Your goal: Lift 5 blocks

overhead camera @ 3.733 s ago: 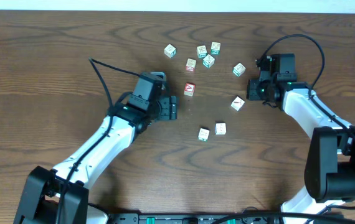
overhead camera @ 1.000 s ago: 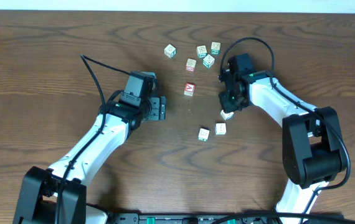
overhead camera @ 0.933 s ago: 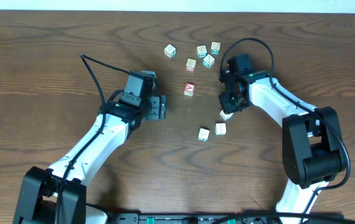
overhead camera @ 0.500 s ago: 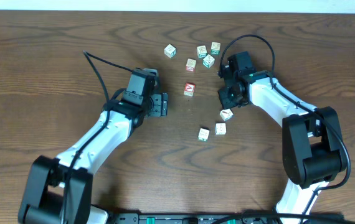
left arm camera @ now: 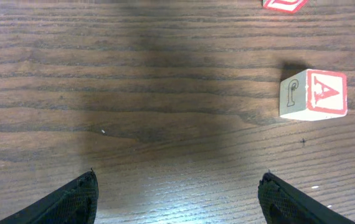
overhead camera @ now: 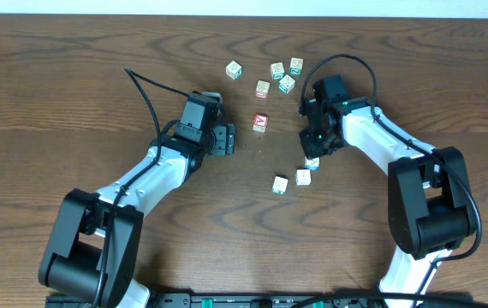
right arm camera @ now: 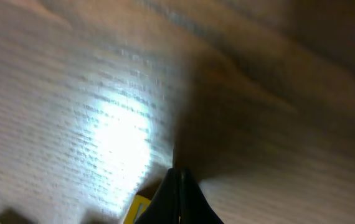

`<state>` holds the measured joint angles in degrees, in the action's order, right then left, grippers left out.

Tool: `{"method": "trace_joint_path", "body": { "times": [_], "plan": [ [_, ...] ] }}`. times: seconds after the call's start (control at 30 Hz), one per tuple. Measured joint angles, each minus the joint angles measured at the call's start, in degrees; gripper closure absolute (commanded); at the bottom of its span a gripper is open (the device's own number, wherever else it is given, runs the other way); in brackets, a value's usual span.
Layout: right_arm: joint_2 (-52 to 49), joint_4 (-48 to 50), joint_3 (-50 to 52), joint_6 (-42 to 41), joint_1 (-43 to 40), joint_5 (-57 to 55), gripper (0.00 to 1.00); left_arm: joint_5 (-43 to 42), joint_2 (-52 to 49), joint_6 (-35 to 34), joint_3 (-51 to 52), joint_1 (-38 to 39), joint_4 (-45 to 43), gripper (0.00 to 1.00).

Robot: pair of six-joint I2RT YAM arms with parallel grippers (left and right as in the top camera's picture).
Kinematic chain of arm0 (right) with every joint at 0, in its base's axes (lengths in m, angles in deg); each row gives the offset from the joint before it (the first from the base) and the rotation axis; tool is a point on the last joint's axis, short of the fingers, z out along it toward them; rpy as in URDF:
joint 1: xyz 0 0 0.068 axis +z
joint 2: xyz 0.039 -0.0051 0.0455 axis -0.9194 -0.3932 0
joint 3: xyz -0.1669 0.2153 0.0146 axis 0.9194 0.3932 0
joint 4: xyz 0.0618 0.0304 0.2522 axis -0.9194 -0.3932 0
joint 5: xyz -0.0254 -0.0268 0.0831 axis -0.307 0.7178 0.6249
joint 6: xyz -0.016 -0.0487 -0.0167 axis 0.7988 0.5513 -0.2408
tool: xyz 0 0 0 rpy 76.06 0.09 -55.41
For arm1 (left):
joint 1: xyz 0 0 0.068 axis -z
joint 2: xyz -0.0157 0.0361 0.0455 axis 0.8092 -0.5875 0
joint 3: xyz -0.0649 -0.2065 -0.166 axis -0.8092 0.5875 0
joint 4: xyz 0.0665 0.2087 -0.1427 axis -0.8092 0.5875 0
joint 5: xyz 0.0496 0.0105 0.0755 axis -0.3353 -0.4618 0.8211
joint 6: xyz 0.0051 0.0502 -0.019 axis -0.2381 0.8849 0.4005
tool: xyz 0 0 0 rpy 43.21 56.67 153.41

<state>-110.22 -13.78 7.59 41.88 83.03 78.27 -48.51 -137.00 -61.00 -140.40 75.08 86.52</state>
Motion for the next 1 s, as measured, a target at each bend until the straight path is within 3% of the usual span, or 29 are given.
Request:
{"method": "trace_joint_path", "body": {
  "times": [0.4, 1.0],
  "plan": [
    [0.0, -4.0, 0.0, -0.6, 0.0, 0.0, 0.99, -0.7, 0.0, 0.0, 0.0, 0.0, -2.5, 0.17],
    [0.0, -12.3, -0.1, -10.8, 0.0, 0.0, 0.99, -1.1, 0.0, 0.0, 0.0, 0.0, -2.5, 0.18]
  ]
}}
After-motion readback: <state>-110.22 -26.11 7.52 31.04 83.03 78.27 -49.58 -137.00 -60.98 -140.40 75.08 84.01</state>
